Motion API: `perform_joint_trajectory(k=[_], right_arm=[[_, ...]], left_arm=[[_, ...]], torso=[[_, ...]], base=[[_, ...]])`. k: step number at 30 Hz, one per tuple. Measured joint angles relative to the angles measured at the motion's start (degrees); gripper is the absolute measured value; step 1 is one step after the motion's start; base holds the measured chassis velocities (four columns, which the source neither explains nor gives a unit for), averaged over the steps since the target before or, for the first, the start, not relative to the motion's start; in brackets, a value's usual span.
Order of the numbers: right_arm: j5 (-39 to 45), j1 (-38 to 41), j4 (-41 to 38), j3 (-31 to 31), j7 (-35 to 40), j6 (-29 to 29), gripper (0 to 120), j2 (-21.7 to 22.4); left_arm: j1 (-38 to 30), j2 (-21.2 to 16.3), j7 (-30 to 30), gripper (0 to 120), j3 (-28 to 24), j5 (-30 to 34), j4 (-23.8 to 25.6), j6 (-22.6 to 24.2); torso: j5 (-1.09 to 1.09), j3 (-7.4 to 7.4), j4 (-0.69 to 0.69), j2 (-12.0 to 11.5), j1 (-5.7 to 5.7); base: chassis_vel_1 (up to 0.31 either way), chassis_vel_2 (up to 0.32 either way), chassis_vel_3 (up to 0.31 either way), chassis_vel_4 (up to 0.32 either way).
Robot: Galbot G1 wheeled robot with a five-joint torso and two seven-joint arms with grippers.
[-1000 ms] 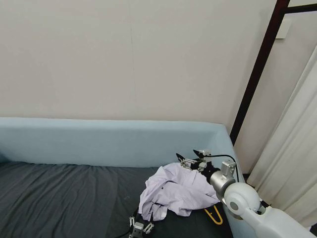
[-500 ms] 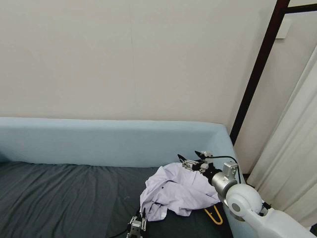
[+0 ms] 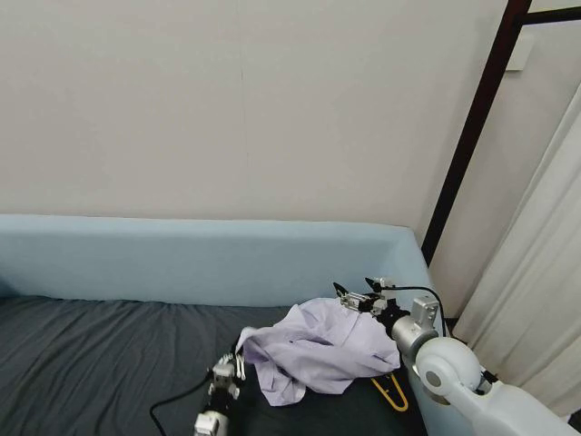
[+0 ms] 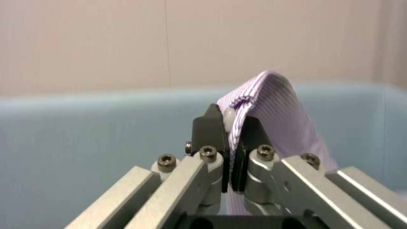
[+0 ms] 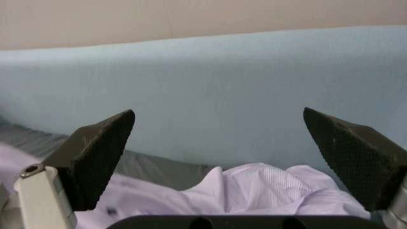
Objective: Pick up the clothes from the sofa and hang them on the clothes hanger.
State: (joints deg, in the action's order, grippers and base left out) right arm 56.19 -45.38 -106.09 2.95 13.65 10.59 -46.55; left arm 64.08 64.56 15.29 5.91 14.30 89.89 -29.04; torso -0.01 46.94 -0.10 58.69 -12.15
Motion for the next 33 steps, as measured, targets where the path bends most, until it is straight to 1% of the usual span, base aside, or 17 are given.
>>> perform_joint_trajectory(k=[1,4,5,7,10,11,13,15,17,20,21,25,26,29,30,32,33], right_arm=[[0.0,0.0,0.0,0.0,0.0,0.0,100,0.0],[0.0,0.3,0.3,-0.1,0.0,0.0,100,-0.7],[0.0,0.3,0.3,-0.1,0.0,0.0,100,-0.7],[0.0,0.3,0.6,-0.4,-0.1,0.0,100,-1.6],[-0.1,0.4,1.1,-0.9,-0.1,-0.3,100,-3.0],[-0.1,0.4,1.1,-0.9,-0.1,-0.3,100,-3.0],[-0.4,0.4,1.8,-0.9,-0.1,-1.0,100,-4.3],[-0.8,-0.2,2.5,-1.1,-0.3,-1.9,100,-5.7],[-1.1,-0.6,2.9,-1.2,-0.7,-2.3,100,-6.4],[-1.9,-1.5,4.4,-0.8,-3.3,-3.4,100,-9.3],[-1.9,-1.5,4.4,-0.8,-3.3,-3.4,100,-9.3],[-2.8,-1.5,5.8,2.0,-6.8,-5.4,100,-12.6],[-2.8,-1.5,5.8,2.0,-6.8,-5.4,100,-12.6],[-3.0,-1.8,7.0,3.8,-8.7,-7.0,100,-14.9],[-3.0,-1.9,7.1,3.9,-8.8,-7.1,100,-15.1],[-1.9,-1.8,8.9,6.1,-7.9,-8.7,100,-18.1],[-1.9,-1.8,8.9,6.1,-7.9,-8.7,100,-18.1]], left_arm=[[0.0,0.0,0.0,0,0.0,0.0,0.0,0.0],[-5.8,-7.4,-3.5,0,-0.4,8.3,5.7,1.8],[-5.8,-7.4,-3.5,0,-0.4,8.3,5.7,1.8],[-10.3,-12.0,-7.0,0,-1.7,13.8,7.3,2.1],[-16.4,-17.2,-11.1,0,-3.8,19.5,7.4,2.1],[-16.4,-17.2,-11.1,0,-3.8,19.5,7.4,2.1],[-20.0,-20.0,-12.5,0,-4.9,22.2,7.5,2.3],[-22.6,-21.8,-13.6,0,-6.0,23.8,7.2,2.5],[-23.4,-22.6,-14.0,0,-6.4,24.4,7.0,2.6],[-24.3,-24.2,-14.9,0,-7.0,25.6,6.6,2.8],[-24.3,-24.2,-14.9,0,-7.0,25.6,6.6,2.8],[-24.4,-25.5,-15.4,0,-7.6,26.6,6.4,2.9],[-24.4,-25.5,-15.4,0,-7.6,26.6,6.4,2.9],[-24.2,-26.4,-15.5,0,-7.5,27.1,7.4,2.9],[-24.1,-26.5,-15.5,0,-7.5,27.2,7.6,2.9],[-22.8,-28.3,-15.6,0,-6.7,27.3,9.8,3.3],[-22.8,-28.3,-15.6,0,-6.7,27.3,9.8,3.3]], torso=[[0.0,0.0,0.0,0.0,0.0],[0.0,0.0,0.02,0.0,0.0],[0.0,0.0,0.02,0.0,0.0],[0.0,0.0,0.01,0.0,0.0],[-0.02,0.0,0.0,0.0,0.0],[-0.02,0.0,0.0,0.0,0.0],[0.01,0.0,0.02,0.0,0.0],[-0.01,0.0,0.02,0.0,0.0],[0.0,0.0,0.01,0.0,0.0],[-0.01,0.0,0.01,0.0,0.0],[-0.01,0.0,0.01,0.0,0.0],[-0.01,0.0,0.03,0.0,0.0],[-0.01,0.0,0.03,0.0,0.0],[-0.01,0.0,0.01,0.0,0.0],[-0.01,0.0,0.01,0.0,0.0],[0.0,0.0,0.01,0.0,0.0],[0.0,0.0,0.01,0.0,0.0]], base=[[0.0,0.0,0.0,0.0],[0.0,0.0,0.0,0.0],[0.0,0.0,0.0,0.0],[0.0,0.0,0.0,0.0],[0.0,0.0,0.0,0.0],[0.0,0.0,0.0,0.0],[0.0,0.0,0.0,0.0],[0.0,0.0,0.0,0.0],[0.0,0.0,0.0,0.0],[0.0,0.0,0.0,0.0],[0.0,0.0,0.0,0.0],[0.0,0.0,0.0,0.0],[0.0,0.0,0.0,0.0],[0.0,0.0,0.0,0.0],[0.0,0.0,0.0,0.0],[0.0,0.0,0.0,0.0],[0.0,0.0,0.0,0.0]])
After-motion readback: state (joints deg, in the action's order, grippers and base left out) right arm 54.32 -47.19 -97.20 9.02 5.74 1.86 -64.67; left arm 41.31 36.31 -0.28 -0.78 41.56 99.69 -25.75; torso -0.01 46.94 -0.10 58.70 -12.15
